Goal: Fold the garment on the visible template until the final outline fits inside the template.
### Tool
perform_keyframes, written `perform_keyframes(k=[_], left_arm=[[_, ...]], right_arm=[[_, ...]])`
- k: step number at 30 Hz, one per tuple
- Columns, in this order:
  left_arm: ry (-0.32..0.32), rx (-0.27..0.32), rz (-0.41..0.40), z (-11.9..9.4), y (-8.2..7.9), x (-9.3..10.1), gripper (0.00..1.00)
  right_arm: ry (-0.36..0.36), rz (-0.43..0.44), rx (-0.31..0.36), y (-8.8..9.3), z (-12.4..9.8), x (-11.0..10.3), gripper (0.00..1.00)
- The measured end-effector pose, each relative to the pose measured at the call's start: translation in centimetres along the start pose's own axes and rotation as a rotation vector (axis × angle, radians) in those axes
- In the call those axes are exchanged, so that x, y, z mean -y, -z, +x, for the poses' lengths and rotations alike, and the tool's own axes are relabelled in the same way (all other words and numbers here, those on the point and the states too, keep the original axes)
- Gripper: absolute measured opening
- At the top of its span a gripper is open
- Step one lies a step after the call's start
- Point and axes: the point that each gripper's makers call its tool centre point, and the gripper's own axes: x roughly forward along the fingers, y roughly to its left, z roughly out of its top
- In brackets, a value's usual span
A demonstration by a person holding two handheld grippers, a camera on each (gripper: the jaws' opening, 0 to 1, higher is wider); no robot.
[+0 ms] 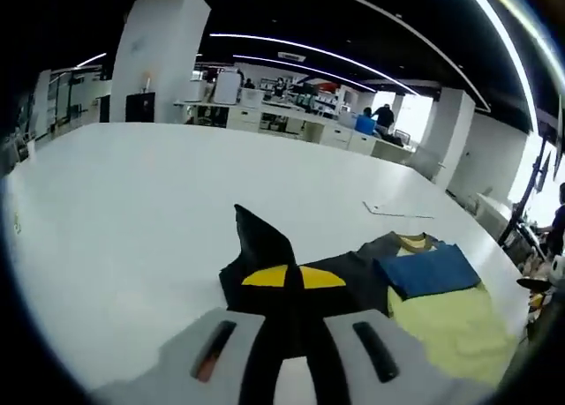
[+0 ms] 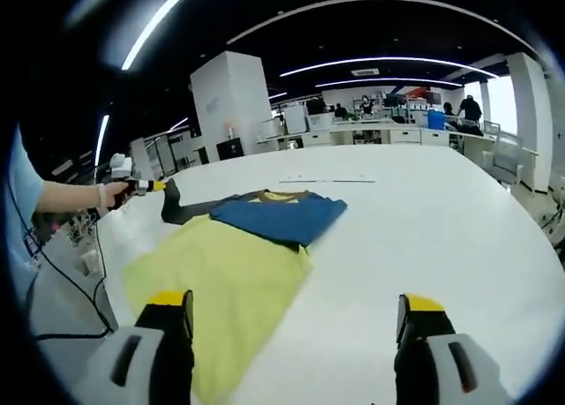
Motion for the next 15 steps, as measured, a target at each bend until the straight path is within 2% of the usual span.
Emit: perform_keyframes(k=[2,3,11,15], left_arm=[[0.023,-0.007,0.012,1.0,-0.3,2.1,0.00],[0.056,-0.012,0.020,1.6,-0.4,3.5,0.00],[0.160,-0.017,0.053,4.3,-1.8,10.1,0.00],[0.231,-0.044,0.078,5.5,-1.7,13.7,0.00]], right_arm=[[0.007,0.002,0.004,0.2,-0.4,0.2,0.96],[0.013,0.010,0.009,0.3,-0.6,0.4,0.96],[0.054,0.056,0.017,1.2,-2.1,1.6,0.93],[0.065,0.087,0.026,1.4,-2.4,1.7,0.94]])
